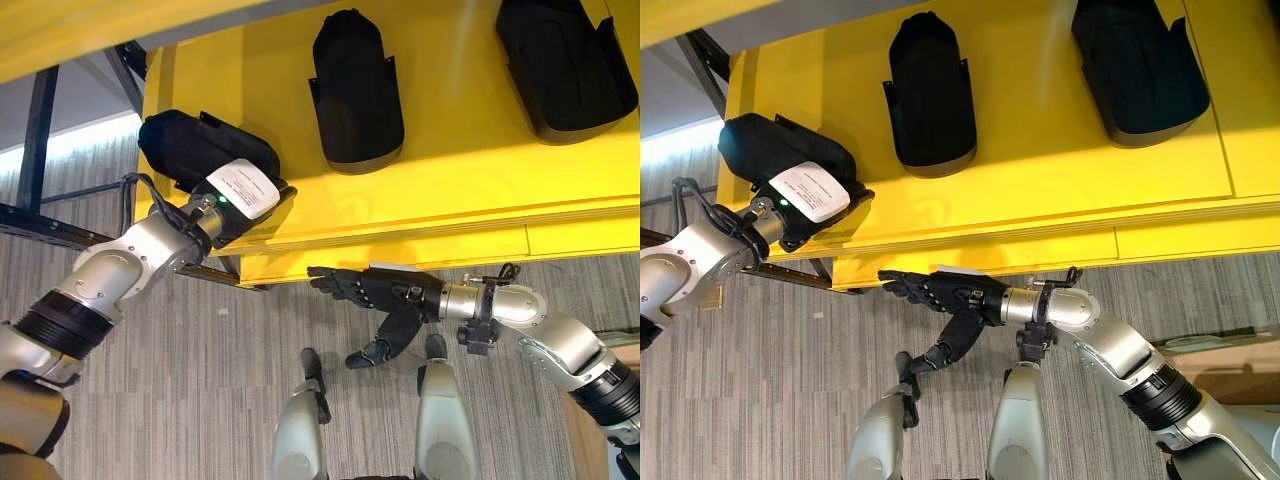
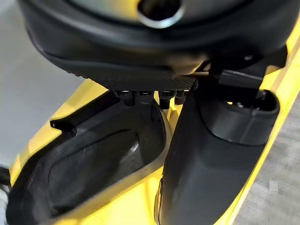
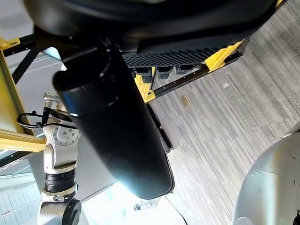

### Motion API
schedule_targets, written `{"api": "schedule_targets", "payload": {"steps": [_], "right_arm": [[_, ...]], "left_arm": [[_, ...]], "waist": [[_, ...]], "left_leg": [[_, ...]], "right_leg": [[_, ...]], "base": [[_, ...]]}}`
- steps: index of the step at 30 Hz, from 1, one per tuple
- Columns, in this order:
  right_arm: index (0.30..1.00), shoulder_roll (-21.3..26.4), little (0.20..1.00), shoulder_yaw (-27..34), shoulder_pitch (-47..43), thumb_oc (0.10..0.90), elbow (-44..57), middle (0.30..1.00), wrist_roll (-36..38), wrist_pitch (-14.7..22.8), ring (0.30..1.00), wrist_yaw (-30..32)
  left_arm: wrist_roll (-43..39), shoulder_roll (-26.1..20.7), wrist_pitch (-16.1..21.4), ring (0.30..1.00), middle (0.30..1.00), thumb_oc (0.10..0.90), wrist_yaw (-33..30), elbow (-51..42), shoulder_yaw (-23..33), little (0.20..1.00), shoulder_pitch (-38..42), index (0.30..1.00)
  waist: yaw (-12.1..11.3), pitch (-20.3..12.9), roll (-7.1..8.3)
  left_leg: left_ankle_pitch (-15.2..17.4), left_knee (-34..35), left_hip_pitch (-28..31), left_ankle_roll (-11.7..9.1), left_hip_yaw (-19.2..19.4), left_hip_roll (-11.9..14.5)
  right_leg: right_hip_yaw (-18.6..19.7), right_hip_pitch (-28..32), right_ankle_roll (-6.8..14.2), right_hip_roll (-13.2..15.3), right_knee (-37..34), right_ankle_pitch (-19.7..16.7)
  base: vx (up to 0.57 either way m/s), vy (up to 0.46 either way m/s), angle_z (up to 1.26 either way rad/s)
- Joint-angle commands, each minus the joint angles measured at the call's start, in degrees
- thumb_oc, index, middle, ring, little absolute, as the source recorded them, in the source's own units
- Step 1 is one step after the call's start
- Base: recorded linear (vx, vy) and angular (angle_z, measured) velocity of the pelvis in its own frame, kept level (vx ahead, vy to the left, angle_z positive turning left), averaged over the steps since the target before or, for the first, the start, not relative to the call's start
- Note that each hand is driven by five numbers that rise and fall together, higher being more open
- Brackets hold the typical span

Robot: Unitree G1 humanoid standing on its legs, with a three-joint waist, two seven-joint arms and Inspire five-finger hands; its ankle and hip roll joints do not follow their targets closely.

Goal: Move parts from the plastic box to the shelf.

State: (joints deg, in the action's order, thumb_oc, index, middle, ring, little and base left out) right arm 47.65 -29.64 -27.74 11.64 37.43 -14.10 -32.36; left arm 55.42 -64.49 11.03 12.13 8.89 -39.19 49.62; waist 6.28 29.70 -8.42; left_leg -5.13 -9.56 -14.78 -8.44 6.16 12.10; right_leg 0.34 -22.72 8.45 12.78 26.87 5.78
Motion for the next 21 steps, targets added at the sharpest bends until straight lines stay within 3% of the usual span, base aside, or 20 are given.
{"api": "schedule_targets", "payload": {"steps": [1,7,8,21], "right_arm": [[1.0,-4.2,1.0,0.0,-2.9,0.9,7.1,1.0,6.4,5.2,1.0,-0.3],[1.0,-3.4,1.0,-0.7,-3.5,0.9,7.2,1.0,7.7,5.1,1.0,0.0],[1.0,-3.2,1.0,-1.3,-4.4,0.9,6.9,1.0,8.3,5.1,1.0,0.3],[1.0,-4.1,1.0,-3.9,-7.5,0.9,6.6,1.0,10.2,4.8,1.0,3.0]], "left_arm": [[3.6,-6.3,3.0,1.0,1.0,0.9,-0.8,1.2,-2.1,1.0,0.1,1.0],[6.8,-7.4,7.3,1.0,1.0,0.9,-1.2,-0.3,-5.3,1.0,3.0,1.0],[8.8,-8.2,10.1,1.0,1.0,0.9,-2.1,-0.3,-7.3,1.0,5.7,1.0],[15.6,-7.9,18.9,1.0,1.0,0.9,-8.7,1.1,-15.3,1.0,16.1,1.0]], "waist": [[0.3,-5.2,1.51],[0.6,-5.4,1.16],[0.7,-5.3,0.96],[1.4,-5.3,0.41]], "left_leg": [[4.0,-2.6,0.7,2.3,1.4,-0.3],[4.4,-3.3,1.1,2.3,1.7,-0.4],[4.5,-3.4,1.1,2.3,1.7,-0.4],[4.9,-3.6,1.2,2.5,2.4,-0.6]], "right_leg": [[-5.2,4.7,-2.2,0.7,-2.8,2.1],[-5.3,5.2,-2.1,1.0,-2.9,2.1],[-5.3,5.3,-2.0,1.1,-2.8,2.2],[-4.9,5.1,-1.5,1.3,-2.8,2.1]], "base": [[0.0,0.0,0.0],[0.0,0.0,0.0],[0.0,0.0,0.0],[0.0,0.0,0.0]]}}
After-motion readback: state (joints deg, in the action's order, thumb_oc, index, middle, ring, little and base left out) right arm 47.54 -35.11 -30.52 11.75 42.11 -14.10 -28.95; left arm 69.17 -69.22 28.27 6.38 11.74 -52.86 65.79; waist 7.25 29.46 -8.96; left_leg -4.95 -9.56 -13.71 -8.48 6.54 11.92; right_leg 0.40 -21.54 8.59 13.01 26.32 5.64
